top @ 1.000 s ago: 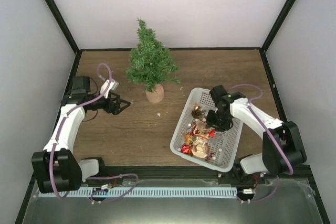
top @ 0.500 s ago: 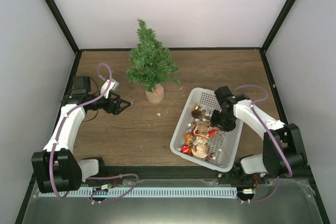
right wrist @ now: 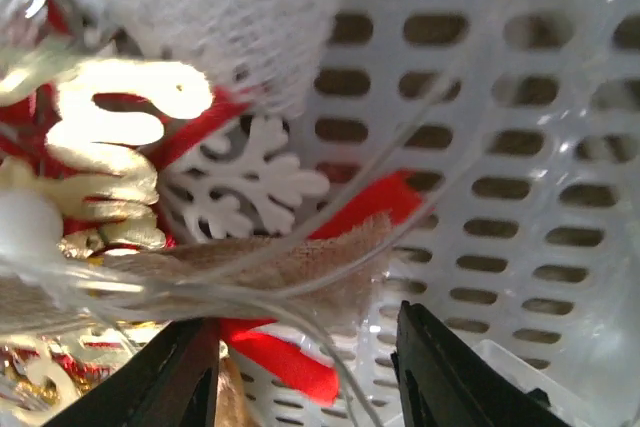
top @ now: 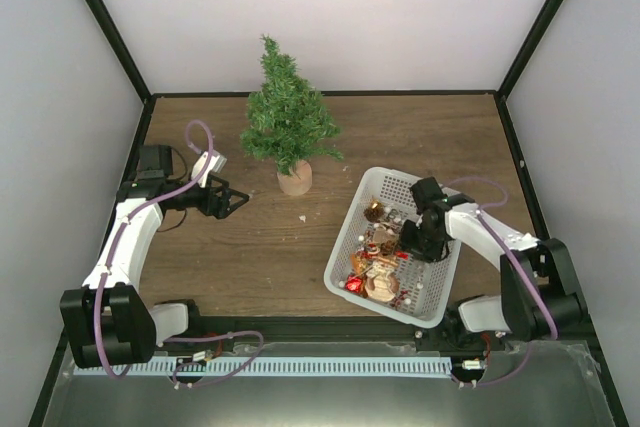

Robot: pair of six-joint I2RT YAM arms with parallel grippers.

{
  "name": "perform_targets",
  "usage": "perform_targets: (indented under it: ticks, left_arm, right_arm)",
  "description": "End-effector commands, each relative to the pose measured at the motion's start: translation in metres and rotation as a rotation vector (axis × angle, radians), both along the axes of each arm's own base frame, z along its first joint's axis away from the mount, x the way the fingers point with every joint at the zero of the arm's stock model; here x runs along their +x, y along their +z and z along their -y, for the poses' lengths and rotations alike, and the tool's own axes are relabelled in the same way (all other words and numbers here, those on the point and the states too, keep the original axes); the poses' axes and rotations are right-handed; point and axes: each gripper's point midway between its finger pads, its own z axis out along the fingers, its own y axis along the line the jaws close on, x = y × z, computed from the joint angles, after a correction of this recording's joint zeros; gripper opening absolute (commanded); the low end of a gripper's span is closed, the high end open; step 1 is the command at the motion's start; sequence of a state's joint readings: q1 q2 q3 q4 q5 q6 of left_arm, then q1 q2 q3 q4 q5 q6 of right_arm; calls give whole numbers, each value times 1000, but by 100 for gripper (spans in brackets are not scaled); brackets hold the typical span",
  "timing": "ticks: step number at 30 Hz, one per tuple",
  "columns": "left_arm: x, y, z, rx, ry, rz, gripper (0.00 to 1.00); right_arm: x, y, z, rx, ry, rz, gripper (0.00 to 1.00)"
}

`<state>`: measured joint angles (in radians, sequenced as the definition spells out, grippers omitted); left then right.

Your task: Decorate the small christmas tree

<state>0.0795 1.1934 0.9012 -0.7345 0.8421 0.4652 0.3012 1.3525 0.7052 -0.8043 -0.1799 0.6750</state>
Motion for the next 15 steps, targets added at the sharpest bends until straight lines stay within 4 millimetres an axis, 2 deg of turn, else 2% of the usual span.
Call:
perform_targets:
  ticks: [1,6,9,12,15]
  left_arm:
    - [-2,3,4,-13,-23,15,91]
    - [-1,4,4,-15,-21,14,91]
    - [0,6,4,-14,-21,18,91]
    - [0,6,3,-12,-18,17,91]
    - [0,6,4,-11,-19,17,91]
  right_arm:
    - [3,6,-17,138,-20,64,42]
    - [3,15,-36,268,4,101,41]
    - [5,25,-43,327,22,150,36]
    - [6,33,-50,377,38,179,25]
    - [3,32,-55,411,49,167,13]
